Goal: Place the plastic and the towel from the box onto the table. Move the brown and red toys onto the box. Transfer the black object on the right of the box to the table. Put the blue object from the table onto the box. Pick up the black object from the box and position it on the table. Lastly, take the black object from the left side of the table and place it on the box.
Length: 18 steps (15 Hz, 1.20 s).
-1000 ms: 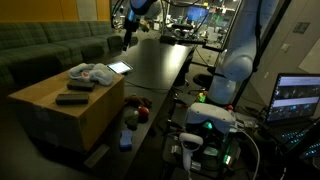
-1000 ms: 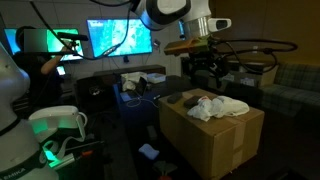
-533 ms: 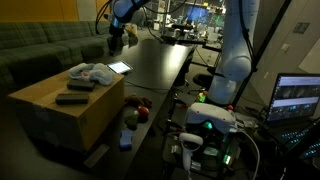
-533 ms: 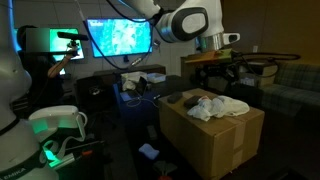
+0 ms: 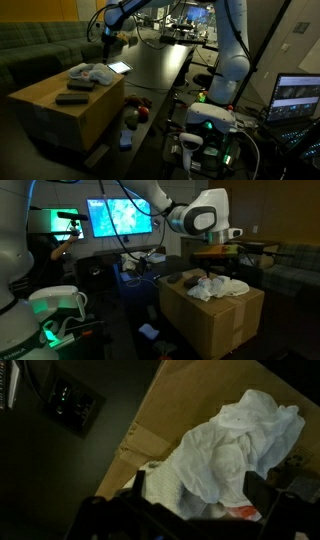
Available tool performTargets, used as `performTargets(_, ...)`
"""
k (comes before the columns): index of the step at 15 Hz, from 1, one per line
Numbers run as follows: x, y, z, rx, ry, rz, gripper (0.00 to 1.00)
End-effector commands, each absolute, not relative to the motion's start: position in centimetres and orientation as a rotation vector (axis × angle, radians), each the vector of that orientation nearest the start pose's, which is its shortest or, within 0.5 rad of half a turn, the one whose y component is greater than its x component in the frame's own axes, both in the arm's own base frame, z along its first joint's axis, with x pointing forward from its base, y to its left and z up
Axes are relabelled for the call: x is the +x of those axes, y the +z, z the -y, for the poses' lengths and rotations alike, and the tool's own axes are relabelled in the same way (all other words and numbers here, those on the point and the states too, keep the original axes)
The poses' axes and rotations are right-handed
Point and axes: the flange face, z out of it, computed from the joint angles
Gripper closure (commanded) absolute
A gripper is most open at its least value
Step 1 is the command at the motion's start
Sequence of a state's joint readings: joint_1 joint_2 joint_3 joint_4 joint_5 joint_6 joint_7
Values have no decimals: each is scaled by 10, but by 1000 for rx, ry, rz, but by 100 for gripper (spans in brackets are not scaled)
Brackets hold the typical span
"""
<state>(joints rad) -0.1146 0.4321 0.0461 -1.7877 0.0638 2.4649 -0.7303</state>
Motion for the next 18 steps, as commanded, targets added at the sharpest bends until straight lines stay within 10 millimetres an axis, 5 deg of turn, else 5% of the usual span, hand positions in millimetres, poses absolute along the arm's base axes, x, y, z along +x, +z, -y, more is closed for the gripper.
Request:
performTargets(1, 687, 332, 34, -2975, -402, 927, 0)
performTargets(7, 688, 309, 14, -2952, -375, 919, 0)
performTargets(18, 687, 272, 6, -2958, -373, 940, 0)
